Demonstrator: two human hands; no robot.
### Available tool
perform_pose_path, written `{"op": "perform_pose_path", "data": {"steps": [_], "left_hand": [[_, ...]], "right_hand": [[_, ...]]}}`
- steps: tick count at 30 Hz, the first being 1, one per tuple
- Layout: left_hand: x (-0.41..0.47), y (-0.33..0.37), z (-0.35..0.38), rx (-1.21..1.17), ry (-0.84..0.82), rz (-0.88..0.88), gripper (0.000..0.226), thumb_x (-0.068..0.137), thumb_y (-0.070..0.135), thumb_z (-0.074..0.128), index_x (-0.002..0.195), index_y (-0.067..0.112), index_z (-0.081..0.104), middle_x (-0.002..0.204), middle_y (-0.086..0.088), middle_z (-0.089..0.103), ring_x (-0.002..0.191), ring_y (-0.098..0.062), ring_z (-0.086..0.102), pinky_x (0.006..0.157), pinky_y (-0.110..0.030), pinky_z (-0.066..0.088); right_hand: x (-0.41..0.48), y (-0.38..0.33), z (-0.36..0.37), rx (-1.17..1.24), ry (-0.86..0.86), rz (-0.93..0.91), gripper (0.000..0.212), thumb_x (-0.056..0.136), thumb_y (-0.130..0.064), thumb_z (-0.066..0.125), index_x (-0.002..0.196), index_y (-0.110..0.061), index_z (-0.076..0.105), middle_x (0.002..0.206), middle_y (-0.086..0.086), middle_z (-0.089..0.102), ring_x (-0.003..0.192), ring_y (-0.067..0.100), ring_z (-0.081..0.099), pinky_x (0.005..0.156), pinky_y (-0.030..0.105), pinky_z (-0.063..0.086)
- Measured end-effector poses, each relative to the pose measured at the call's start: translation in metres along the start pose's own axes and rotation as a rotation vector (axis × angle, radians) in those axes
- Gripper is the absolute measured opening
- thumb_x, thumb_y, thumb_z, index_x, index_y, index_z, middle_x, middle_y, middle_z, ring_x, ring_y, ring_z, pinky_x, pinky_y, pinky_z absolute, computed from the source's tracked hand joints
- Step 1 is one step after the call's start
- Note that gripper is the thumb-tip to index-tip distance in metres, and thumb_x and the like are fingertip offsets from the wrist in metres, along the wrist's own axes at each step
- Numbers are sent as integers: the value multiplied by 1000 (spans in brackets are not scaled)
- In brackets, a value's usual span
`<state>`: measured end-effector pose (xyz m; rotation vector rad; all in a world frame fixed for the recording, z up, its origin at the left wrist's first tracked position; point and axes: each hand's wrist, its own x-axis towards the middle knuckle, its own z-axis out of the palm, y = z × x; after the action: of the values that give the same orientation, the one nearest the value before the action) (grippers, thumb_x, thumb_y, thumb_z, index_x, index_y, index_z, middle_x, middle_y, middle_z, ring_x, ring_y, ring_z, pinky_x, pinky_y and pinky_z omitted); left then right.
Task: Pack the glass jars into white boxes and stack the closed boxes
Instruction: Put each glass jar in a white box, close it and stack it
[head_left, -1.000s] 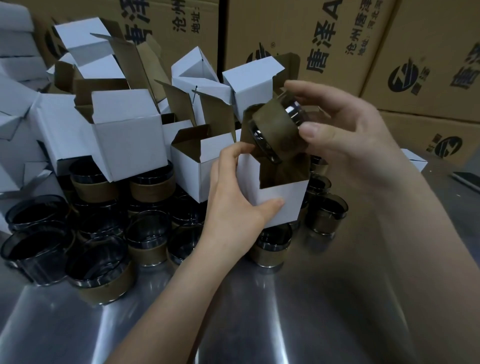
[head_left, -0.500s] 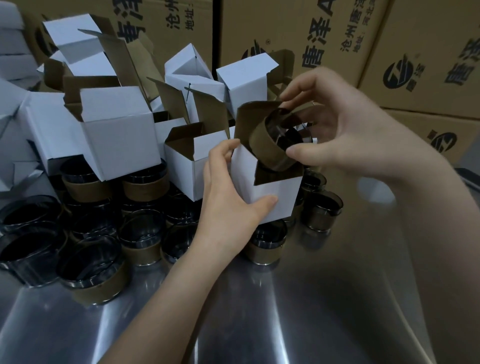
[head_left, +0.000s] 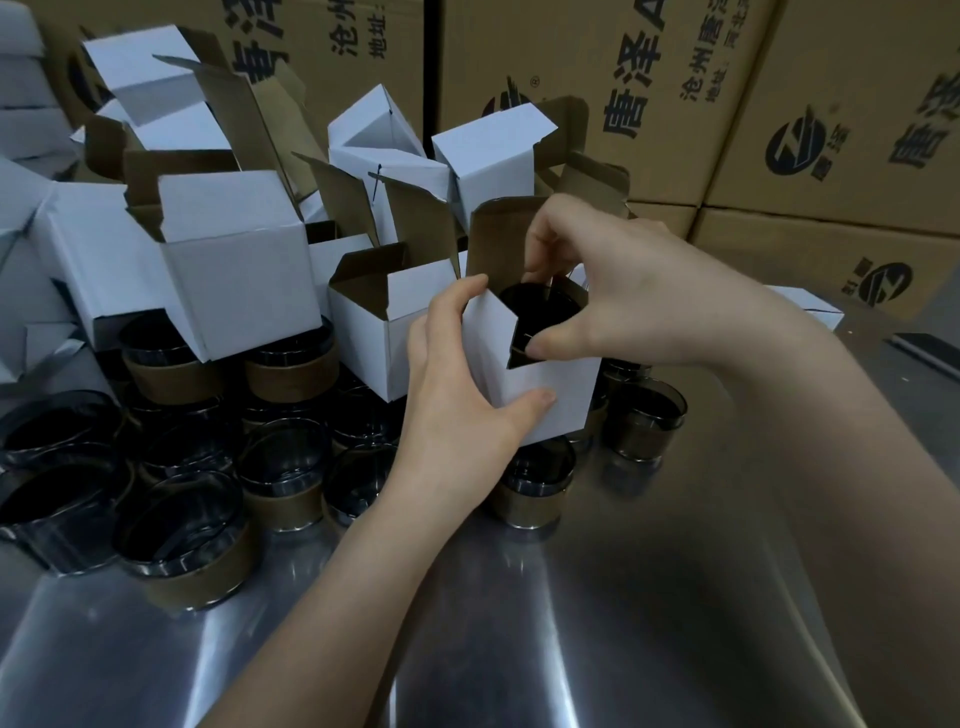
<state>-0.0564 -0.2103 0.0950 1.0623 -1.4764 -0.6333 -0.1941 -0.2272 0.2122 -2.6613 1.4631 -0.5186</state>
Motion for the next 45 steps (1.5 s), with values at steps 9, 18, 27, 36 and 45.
{"op": "perform_pose_path", "data": {"steps": [9, 18, 27, 36, 45], "left_hand": [[0, -1, 1, 47, -11, 14, 85, 75, 24, 82, 135, 50, 28, 138, 17, 29, 132, -10, 36, 103, -28, 43], [0, -4, 1, 36, -16, 22, 81, 76, 25, 82, 130, 55, 30, 133, 20, 29, 132, -5, 35, 89, -7, 32], [2, -5, 2, 15, -14, 18, 81, 77, 26, 81, 133, 55, 30, 123, 28, 26, 122, 4, 34, 85, -2, 30], [-1, -3, 1, 7, -36, 3, 79, 80, 24, 77, 138, 50, 29, 127, 22, 25, 112, 19, 32, 75, 10, 33], [-3, 2, 1, -49, -82, -62, 61, 84, 32, 73, 131, 50, 39, 133, 17, 29, 120, 0, 40, 96, -13, 44]], "right_hand": [[24, -9, -8, -271, -141, 49, 44, 65, -47, 85, 85, -28, 50, 88, -12, 54, 80, 7, 45, 79, 37, 26], [34, -15, 0, -467, -213, 45, 30, 76, -50, 78, 93, -30, 64, 90, -5, 56, 100, 22, 36, 79, 39, 18], [40, -22, 5, -585, -225, 57, 25, 81, -43, 75, 92, -28, 59, 79, -2, 48, 96, 24, 35, 80, 41, 18], [16, -2, -19, -68, -23, 22, 14, 87, -21, 67, 96, -32, 69, 92, -17, 64, 94, 6, 61, 75, 22, 48], [-6, 42, 32, 945, 357, 353, 23, 87, -9, 71, 107, -17, 64, 93, 0, 73, 67, -3, 65, 53, 15, 51]]}}
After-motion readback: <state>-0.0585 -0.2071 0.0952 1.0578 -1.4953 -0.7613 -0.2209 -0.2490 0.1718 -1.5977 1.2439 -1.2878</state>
